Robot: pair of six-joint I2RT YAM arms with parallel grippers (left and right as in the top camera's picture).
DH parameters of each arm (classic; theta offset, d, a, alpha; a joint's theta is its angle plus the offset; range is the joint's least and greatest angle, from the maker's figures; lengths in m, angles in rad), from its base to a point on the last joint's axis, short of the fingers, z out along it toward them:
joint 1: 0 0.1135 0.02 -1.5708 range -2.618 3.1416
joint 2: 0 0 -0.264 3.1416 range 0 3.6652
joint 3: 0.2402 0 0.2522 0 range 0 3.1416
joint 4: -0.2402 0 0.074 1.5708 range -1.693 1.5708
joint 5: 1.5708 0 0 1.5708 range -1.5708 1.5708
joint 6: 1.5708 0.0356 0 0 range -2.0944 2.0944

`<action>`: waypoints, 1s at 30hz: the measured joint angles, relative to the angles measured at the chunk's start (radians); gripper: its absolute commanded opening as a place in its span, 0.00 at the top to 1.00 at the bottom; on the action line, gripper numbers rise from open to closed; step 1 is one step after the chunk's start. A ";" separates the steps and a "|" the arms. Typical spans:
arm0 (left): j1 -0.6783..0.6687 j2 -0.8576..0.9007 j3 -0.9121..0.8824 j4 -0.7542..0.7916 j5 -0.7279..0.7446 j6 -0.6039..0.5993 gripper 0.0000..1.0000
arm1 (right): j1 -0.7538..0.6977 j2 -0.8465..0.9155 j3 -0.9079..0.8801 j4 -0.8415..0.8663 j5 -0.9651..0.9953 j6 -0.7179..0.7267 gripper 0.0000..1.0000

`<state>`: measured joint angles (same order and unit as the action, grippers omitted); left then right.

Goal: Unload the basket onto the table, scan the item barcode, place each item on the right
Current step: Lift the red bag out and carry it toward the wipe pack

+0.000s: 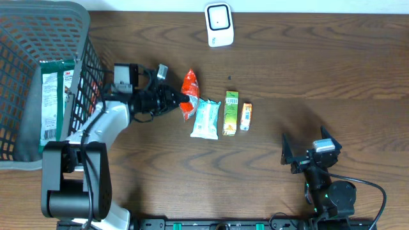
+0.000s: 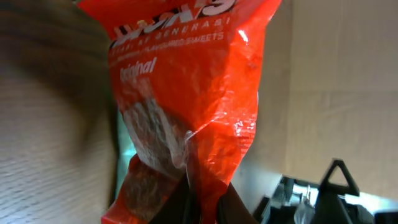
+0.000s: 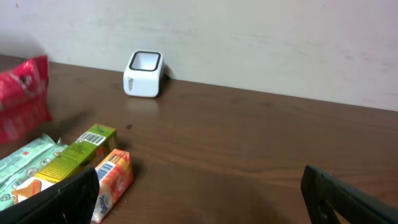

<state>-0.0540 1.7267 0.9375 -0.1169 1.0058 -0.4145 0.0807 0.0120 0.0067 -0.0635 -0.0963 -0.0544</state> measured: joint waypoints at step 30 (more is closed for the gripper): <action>0.033 -0.002 -0.111 0.116 -0.248 -0.058 0.69 | 0.000 0.000 0.000 0.000 0.000 0.000 0.01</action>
<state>-0.0208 1.7252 0.8261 -0.0006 0.7578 -0.4721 0.0807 0.0120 0.0067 -0.0639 -0.0963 -0.0544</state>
